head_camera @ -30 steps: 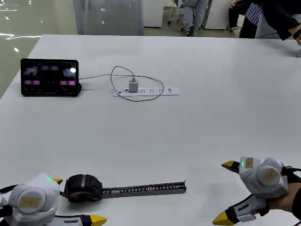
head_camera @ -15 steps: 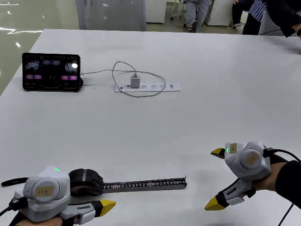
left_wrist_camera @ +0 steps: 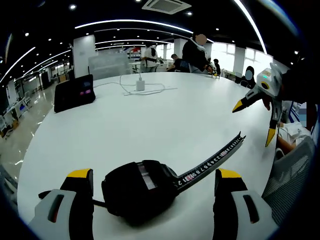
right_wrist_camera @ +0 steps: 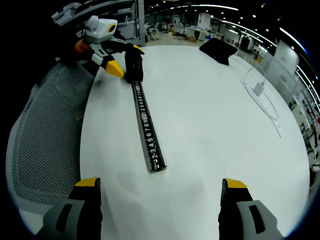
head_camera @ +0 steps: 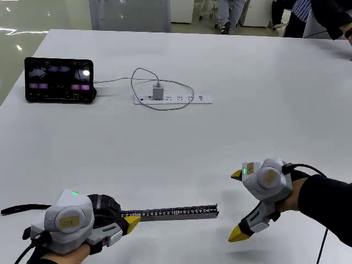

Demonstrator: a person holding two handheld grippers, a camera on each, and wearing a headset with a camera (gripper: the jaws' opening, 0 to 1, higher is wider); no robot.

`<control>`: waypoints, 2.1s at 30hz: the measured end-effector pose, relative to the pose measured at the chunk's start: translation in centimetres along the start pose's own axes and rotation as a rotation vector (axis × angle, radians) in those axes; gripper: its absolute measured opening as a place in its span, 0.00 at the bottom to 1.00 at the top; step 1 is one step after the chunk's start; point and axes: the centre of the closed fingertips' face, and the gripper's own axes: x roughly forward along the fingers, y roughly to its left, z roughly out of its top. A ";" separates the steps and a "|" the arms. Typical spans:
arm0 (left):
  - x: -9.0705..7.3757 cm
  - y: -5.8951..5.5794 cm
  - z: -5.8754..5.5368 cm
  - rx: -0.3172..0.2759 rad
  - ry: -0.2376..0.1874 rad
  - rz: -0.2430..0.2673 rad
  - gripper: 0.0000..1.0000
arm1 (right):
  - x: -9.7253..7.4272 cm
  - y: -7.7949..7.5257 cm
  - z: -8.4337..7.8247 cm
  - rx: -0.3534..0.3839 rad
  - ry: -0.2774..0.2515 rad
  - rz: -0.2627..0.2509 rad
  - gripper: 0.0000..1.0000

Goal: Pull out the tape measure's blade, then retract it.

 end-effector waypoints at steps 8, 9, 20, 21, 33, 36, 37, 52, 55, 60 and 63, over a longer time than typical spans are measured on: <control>-0.5 1.3 0.9 -0.091 -0.143 0.095 0.99 | 1.3 -0.1 0.8 -0.033 0.006 0.026 0.99; -0.5 1.5 0.8 -0.088 -0.148 0.109 0.99 | 1.5 0.0 0.9 -0.036 0.008 0.031 0.99; 0.2 3.2 -0.4 -0.129 -0.163 0.168 0.99 | 2.8 -0.3 0.6 -0.065 0.048 0.047 0.91; 0.2 3.2 -0.3 -0.132 -0.169 0.163 0.99 | 2.8 -0.4 0.6 -0.072 0.047 0.043 0.86; 0.1 3.4 -0.8 -0.133 -0.140 0.173 0.99 | 3.3 -0.5 1.7 -0.152 0.023 0.061 0.61; 0.1 3.4 -0.8 -0.130 -0.144 0.172 0.99 | 3.3 -0.3 1.4 -0.172 0.034 0.073 0.53; 0.1 3.3 -0.7 -0.126 -0.146 0.170 0.99 | 3.3 -0.4 1.3 -0.181 0.040 0.072 0.51; -0.1 3.4 0.0 -0.086 -0.169 0.176 0.99 | 3.3 0.5 0.9 -0.194 0.065 0.116 0.21; -0.1 3.5 0.0 -0.082 -0.164 0.177 0.99 | 3.4 0.6 0.8 -0.202 0.070 0.118 0.19; -0.2 3.5 0.2 -0.084 -0.172 0.180 0.99 | 3.3 0.7 0.7 -0.207 0.076 0.121 0.13; -0.1 3.4 0.1 -0.087 -0.165 0.174 0.99 | 3.3 0.8 0.7 -0.224 0.080 0.114 0.12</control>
